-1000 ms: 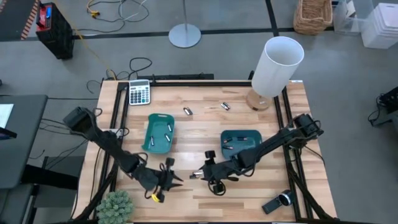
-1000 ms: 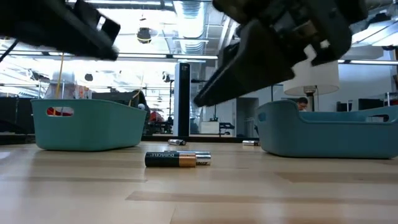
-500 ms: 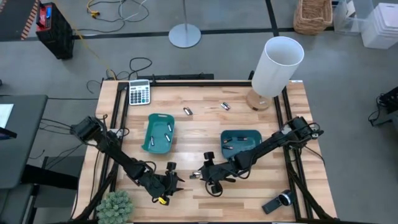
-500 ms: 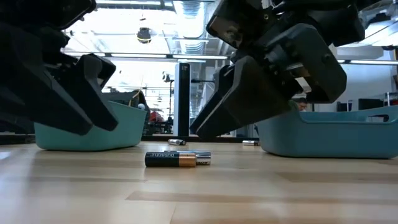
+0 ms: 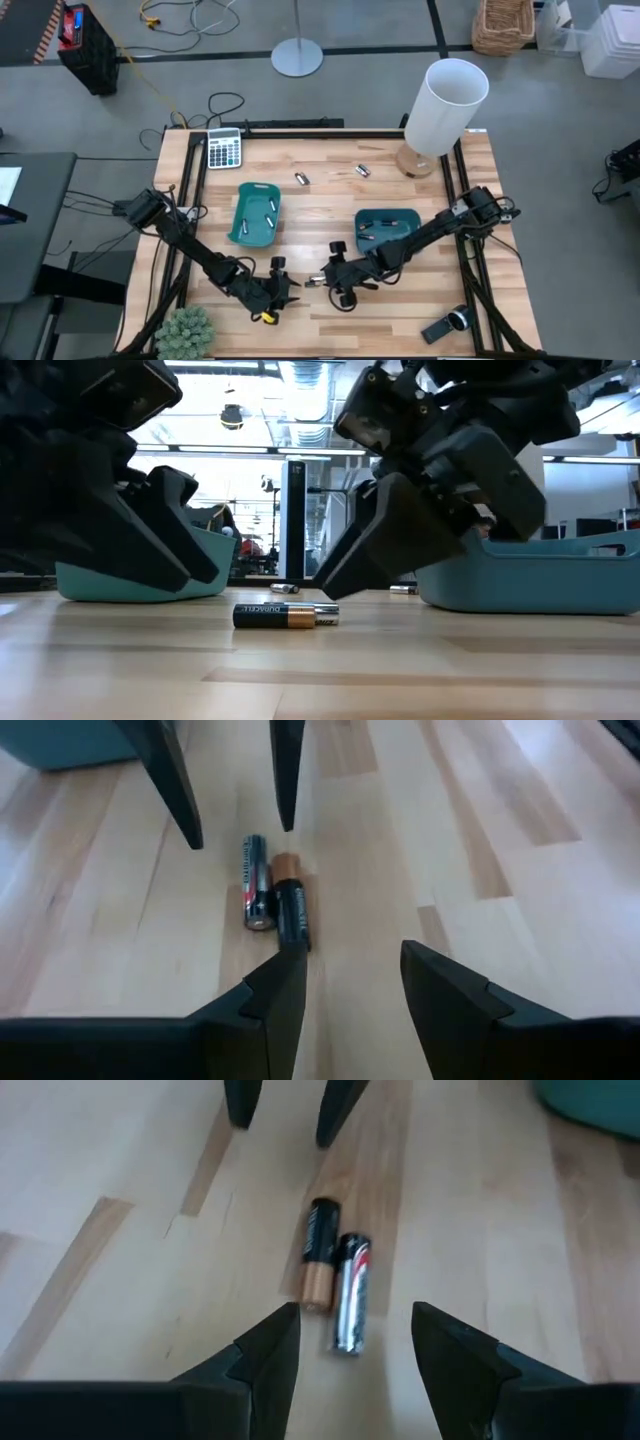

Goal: Sort batteries
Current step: Put the silver battery into the green bin

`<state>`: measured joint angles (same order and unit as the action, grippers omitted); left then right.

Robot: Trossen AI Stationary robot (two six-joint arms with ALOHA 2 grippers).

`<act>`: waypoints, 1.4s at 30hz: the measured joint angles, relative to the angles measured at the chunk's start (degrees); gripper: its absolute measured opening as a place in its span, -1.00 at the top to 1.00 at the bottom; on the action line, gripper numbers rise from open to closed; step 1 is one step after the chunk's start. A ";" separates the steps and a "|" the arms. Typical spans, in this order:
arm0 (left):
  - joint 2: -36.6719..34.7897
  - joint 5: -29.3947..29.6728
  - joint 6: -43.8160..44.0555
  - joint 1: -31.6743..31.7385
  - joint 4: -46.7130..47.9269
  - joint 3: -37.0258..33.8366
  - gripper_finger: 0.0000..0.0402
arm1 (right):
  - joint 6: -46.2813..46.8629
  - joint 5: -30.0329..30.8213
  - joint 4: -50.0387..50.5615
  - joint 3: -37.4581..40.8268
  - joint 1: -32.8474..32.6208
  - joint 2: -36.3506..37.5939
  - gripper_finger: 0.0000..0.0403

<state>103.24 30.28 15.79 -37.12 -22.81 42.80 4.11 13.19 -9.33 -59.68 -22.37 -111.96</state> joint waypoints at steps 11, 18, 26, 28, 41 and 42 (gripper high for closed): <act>0.00 -8.62 -0.36 -1.08 -3.28 -0.01 0.22 | 0.60 -0.04 0.12 0.07 0.46 -1.86 -0.05; 2.77 -10.95 -0.24 -1.42 -7.53 0.08 0.37 | 0.58 0.01 0.27 0.02 1.32 -1.79 -0.05; 11.92 -12.29 -0.52 0.13 -15.07 3.90 0.42 | 0.80 0.01 0.33 0.00 1.53 -1.79 -0.05; 12.93 -12.32 -0.54 0.59 -15.05 4.97 0.42 | 0.84 0.00 0.53 0.00 1.51 -1.79 -0.04; 13.90 -12.87 -0.04 1.81 -14.43 5.76 0.42 | 0.05 -2.27 -0.23 0.00 3.51 -1.79 0.03; 13.92 -12.81 -0.05 1.81 -14.39 5.75 0.42 | 0.25 -2.40 -0.19 0.02 3.80 -1.79 0.04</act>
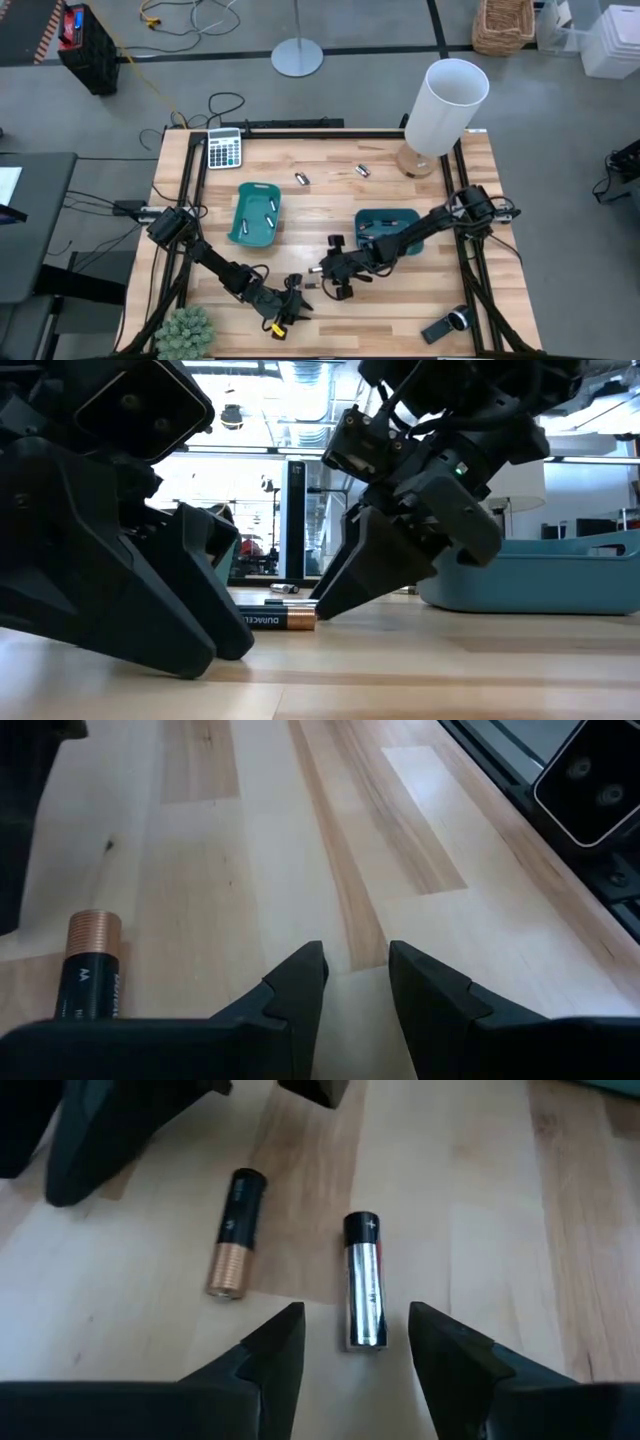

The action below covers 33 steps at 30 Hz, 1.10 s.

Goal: Sort batteries
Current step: Put the silver battery into the green bin

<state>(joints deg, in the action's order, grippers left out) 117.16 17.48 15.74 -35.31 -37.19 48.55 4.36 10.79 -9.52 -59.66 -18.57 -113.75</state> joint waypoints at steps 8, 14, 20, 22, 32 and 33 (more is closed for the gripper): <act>0.04 0.17 0.00 0.02 0.20 -0.05 0.42 | 0.16 -0.13 0.02 0.00 0.46 0.00 0.16; 0.07 0.30 -0.01 0.02 0.29 -0.06 0.42 | 0.18 -0.13 0.00 -0.01 0.76 0.00 0.41; 0.09 0.37 0.02 0.02 0.31 -0.08 0.42 | 0.58 0.01 -0.76 -0.43 1.52 -1.03 0.61; 0.11 0.39 0.01 0.02 0.29 -0.12 0.42 | 0.39 0.05 -0.99 -1.14 1.50 -2.47 0.62; 0.11 0.43 0.10 0.04 0.35 -0.12 0.42 | -0.28 0.39 -0.59 -4.62 1.12 -6.57 0.63; 0.11 0.43 0.05 0.04 0.37 -0.12 0.42 | -0.28 0.31 -0.46 -4.61 1.12 -6.27 0.63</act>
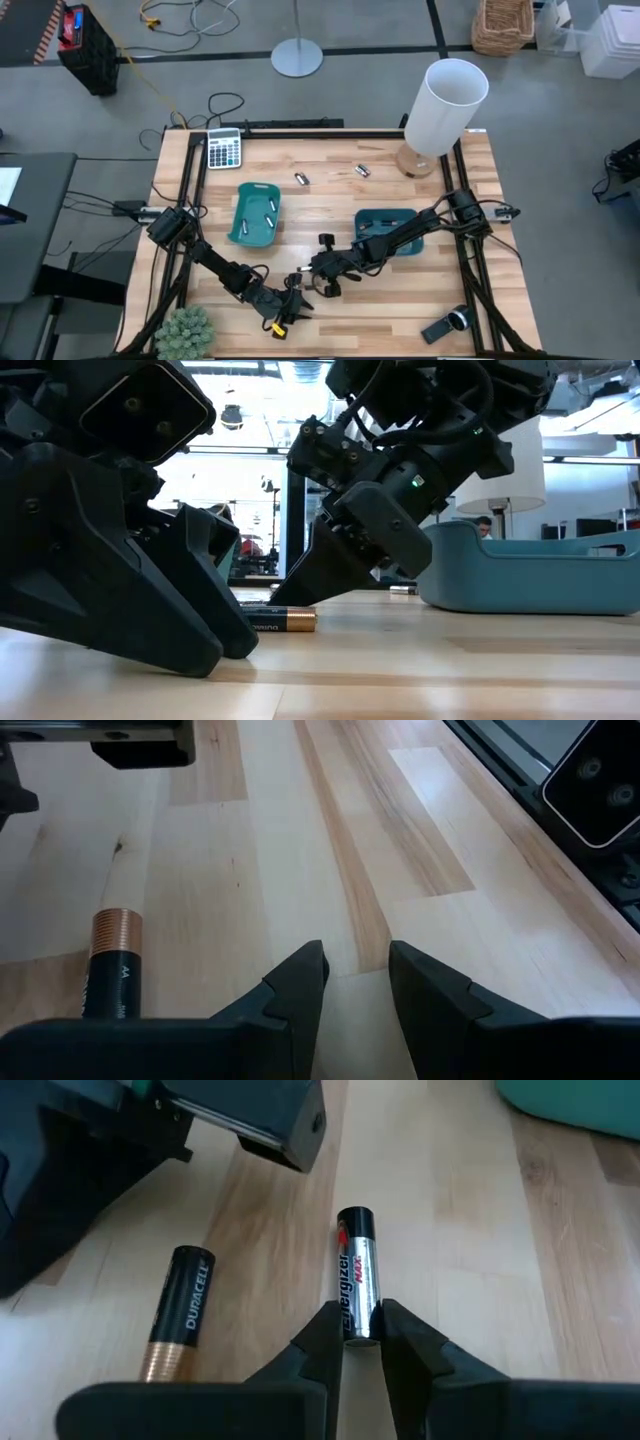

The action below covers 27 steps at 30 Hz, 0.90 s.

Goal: Sort batteries
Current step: Put the silver battery into the green bin

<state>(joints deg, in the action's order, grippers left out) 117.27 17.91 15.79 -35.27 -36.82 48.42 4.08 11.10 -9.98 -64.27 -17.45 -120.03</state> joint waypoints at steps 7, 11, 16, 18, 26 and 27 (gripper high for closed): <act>0.00 0.00 0.02 0.00 0.00 -0.02 0.42 | -1.19 -0.16 1.70 0.32 -0.17 2.74 0.63; 0.00 0.00 0.04 0.00 0.00 -0.02 0.42 | -2.36 0.98 3.21 0.44 -0.17 4.38 0.63; 0.00 0.00 0.04 0.00 -0.02 -0.02 0.42 | -3.74 3.88 3.76 0.44 0.45 7.07 0.63; 0.00 0.00 0.04 0.00 -0.02 -0.02 0.42 | -4.26 4.71 3.98 0.44 0.82 8.16 0.63; 0.00 -0.02 -0.04 0.00 -0.07 -0.04 0.42 | -7.72 8.66 5.48 0.39 2.34 13.45 0.63; 0.00 -0.02 -0.04 0.00 -0.07 -0.04 0.42 | -8.59 8.74 4.71 0.37 2.62 14.16 0.63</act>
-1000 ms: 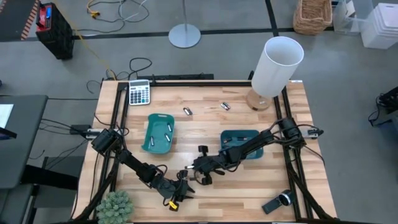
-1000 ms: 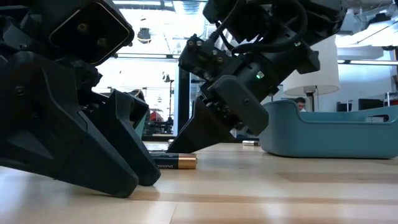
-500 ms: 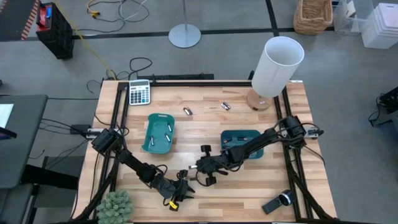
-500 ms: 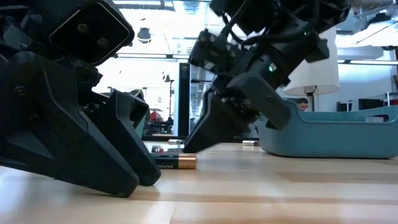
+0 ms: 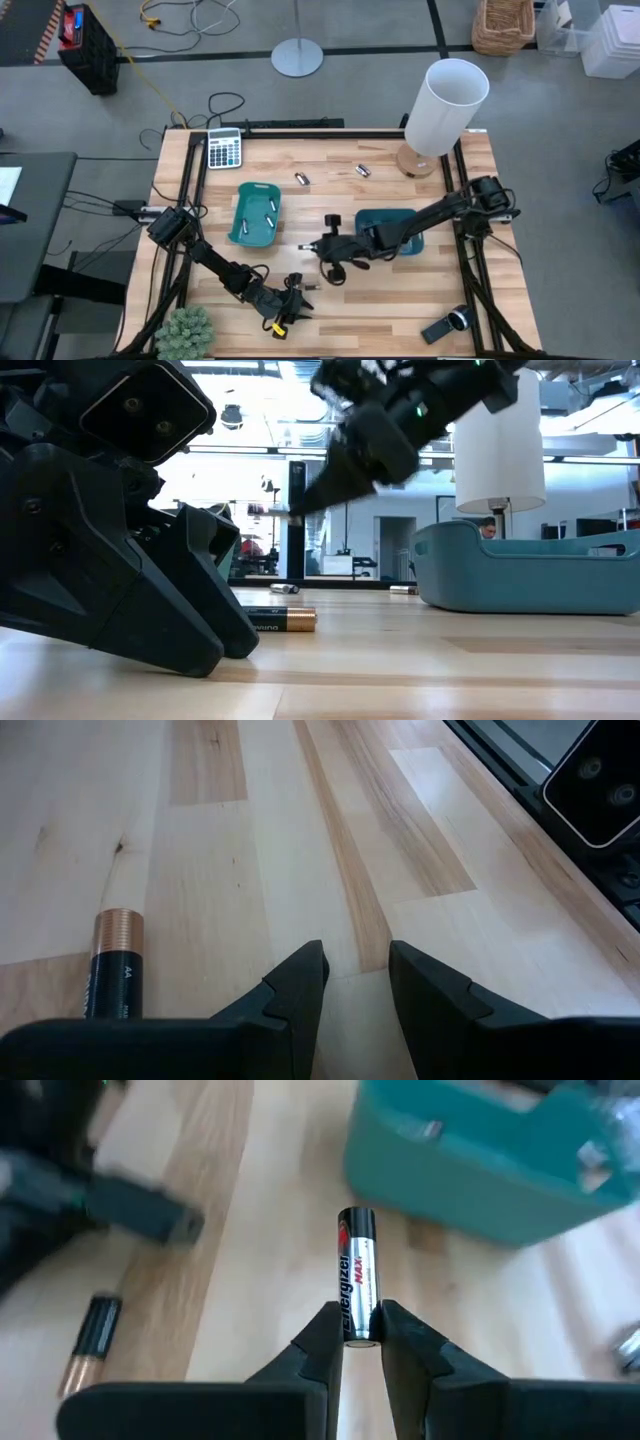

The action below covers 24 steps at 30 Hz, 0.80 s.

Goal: Sort batteries
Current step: Put the silver battery into the green bin

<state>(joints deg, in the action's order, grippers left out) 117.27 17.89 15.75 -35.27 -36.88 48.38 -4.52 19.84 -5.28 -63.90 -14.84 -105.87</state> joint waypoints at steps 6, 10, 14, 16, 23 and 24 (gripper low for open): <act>0.02 0.00 -0.46 0.00 -0.20 0.00 0.42 | -4.68 0.02 -7.72 -0.09 2.69 2.27 0.63; 0.04 0.00 -0.48 0.00 -0.22 0.00 0.42 | -6.25 -0.76 -12.24 -0.09 5.71 2.28 0.63; 0.04 0.00 -0.50 0.00 -0.24 0.00 0.42 | -6.09 -4.26 -16.32 -0.09 8.94 2.28 0.63; 0.04 0.00 -0.98 0.02 -0.26 0.00 0.42 | -6.05 -5.37 -18.34 -0.10 10.17 2.28 0.63; 0.04 -0.02 -1.38 0.02 -0.31 0.00 0.42 | -5.00 -12.18 -18.22 -8.55 13.35 -4.04 0.63; 0.04 -0.02 -1.51 0.02 -0.48 -0.02 0.42 | -5.05 -12.26 -16.45 -10.36 13.63 -5.25 0.63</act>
<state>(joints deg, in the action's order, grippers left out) 117.32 17.87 14.24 -35.24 -37.36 48.36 -9.56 7.57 -21.73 -74.26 -1.20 -111.12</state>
